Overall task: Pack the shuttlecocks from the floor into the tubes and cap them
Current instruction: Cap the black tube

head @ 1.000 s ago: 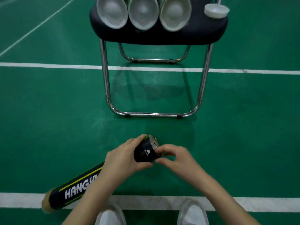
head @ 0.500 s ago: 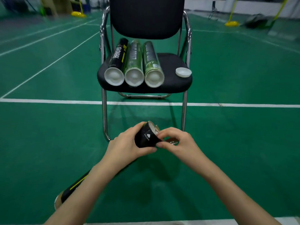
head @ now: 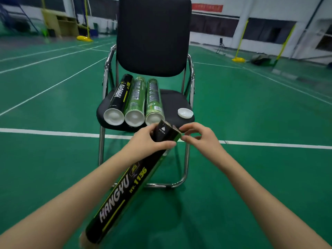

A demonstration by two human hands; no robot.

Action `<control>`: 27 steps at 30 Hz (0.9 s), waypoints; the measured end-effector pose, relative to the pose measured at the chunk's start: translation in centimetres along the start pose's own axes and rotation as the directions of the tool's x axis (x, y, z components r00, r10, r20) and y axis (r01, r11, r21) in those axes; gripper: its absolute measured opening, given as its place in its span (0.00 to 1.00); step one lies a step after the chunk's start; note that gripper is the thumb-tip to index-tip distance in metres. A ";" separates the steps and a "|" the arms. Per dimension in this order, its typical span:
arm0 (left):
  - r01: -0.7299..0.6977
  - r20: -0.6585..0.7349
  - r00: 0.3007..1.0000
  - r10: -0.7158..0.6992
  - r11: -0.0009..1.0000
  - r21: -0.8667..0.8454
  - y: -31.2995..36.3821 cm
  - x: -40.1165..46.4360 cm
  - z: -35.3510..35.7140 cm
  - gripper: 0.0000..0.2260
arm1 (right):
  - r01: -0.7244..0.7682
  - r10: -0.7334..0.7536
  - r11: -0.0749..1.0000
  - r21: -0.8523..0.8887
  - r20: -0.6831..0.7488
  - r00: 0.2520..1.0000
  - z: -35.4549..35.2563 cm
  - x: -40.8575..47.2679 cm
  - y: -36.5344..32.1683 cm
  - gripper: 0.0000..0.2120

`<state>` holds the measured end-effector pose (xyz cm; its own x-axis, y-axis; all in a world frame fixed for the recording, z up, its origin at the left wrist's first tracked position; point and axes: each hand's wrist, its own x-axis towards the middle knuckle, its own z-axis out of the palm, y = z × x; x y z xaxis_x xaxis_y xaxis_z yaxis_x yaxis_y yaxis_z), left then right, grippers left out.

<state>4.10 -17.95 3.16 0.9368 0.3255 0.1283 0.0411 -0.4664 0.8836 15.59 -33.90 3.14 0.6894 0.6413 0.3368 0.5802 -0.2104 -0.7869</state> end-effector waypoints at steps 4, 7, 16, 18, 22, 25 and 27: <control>0.100 0.095 0.991 -0.088 0.988 -0.119 1.3 3.2 -0.2 0.21 | -0.046 0.039 0.994 -0.097 -0.073 0.997 -1.2 4.3 2.4 0.07; 0.206 0.221 0.962 -0.162 0.958 -0.197 1.2 5.5 -0.1 0.22 | -0.097 0.074 0.974 -0.204 -0.119 0.990 -1.5 7.4 5.1 0.11; 0.239 0.185 0.966 -0.179 0.888 -0.393 -1.2 7.6 1.7 0.27 | -0.178 0.127 0.877 -0.446 -0.141 0.982 -0.3 12.0 9.0 0.09; 0.235 0.185 0.967 -0.174 0.887 -0.398 -1.6 7.4 1.7 0.28 | -0.193 0.126 0.869 -0.455 -0.175 0.977 0.2 12.3 8.9 0.07; 0.220 0.153 0.973 -0.170 0.877 -0.427 -1.9 7.0 1.1 0.30 | -0.237 0.171 0.841 -0.486 -0.178 0.969 0.6 12.8 8.7 0.06; 0.201 0.154 0.977 -0.148 0.882 -0.427 -1.6 6.5 0.6 0.31 | -0.243 0.172 0.837 -0.490 -0.187 0.967 0.7 12.7 7.9 0.06; 0.185 0.143 0.980 -0.138 0.894 -0.409 -1.3 6.0 0.3 0.30 | -0.211 0.133 0.875 -0.436 -0.202 0.970 0.5 11.9 6.6 0.04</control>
<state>9.75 -15.64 2.67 0.9621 0.2661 -0.0600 0.0678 -0.0203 0.9975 27.45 -27.28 1.66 0.8339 0.4452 0.3262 0.5511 -0.6410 -0.5342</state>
